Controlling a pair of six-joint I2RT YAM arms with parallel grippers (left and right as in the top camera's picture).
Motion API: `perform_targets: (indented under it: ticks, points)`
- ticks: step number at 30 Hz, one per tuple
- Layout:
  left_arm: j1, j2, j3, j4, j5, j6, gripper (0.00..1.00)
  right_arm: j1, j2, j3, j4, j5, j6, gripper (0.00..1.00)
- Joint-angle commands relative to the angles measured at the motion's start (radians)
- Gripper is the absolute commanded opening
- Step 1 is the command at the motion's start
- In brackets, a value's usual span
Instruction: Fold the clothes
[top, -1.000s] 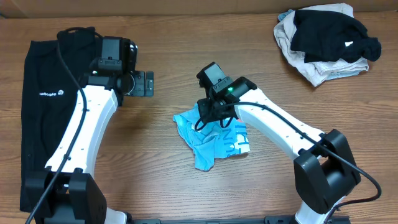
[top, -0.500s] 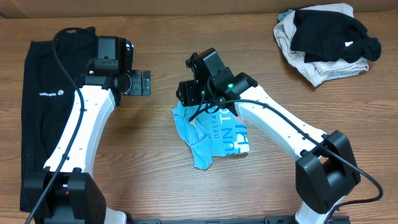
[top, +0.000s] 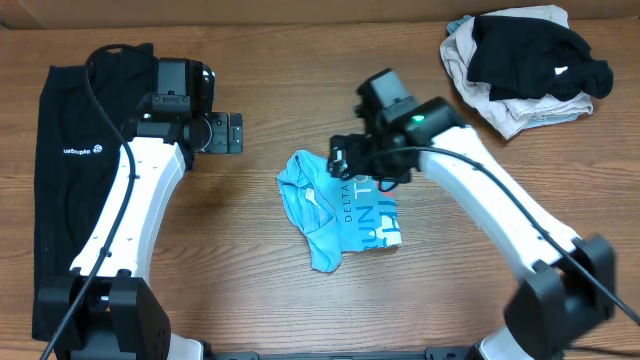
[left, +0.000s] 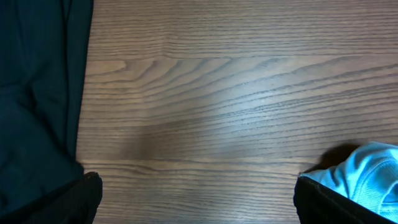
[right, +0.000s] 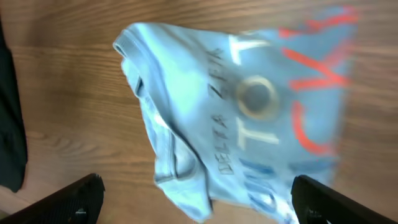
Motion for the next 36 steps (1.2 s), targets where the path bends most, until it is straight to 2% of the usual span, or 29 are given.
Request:
perform_targets:
  ticks: [1, 4, 13, 28, 31, 35, 36]
  points:
    - [0.006, 0.000, 0.017, -0.001, 0.027, -0.014, 1.00, 0.005, -0.066, 0.034, -0.069, 0.098, 0.071, 1.00]
    - [0.006, 0.000, 0.017, -0.001, 0.027, -0.014, 1.00, 0.005, -0.065, 0.014, -0.133, 0.133, 0.104, 1.00]
    - [0.006, 0.000, 0.017, 0.001, 0.027, -0.014, 1.00, -0.004, -0.065, -0.143, -0.126, 0.136, 0.134, 1.00]
    - [0.005, 0.000, 0.017, 0.000, 0.027, -0.014, 1.00, -0.004, -0.065, -0.485, 0.121, 0.132, 0.124, 0.96]
    - [0.005, 0.000, 0.017, 0.000, 0.027, -0.014, 1.00, -0.004, -0.065, -0.526, 0.177, 0.132, 0.093, 0.87]
    - [0.005, 0.000, 0.017, 0.000, 0.027, -0.014, 1.00, -0.004, -0.065, -0.547, 0.209, 0.133, 0.045, 0.57]
    - [0.006, 0.000, 0.017, 0.000, 0.027, -0.014, 1.00, -0.004, -0.065, -0.551, 0.216, 0.135, 0.039, 0.52]
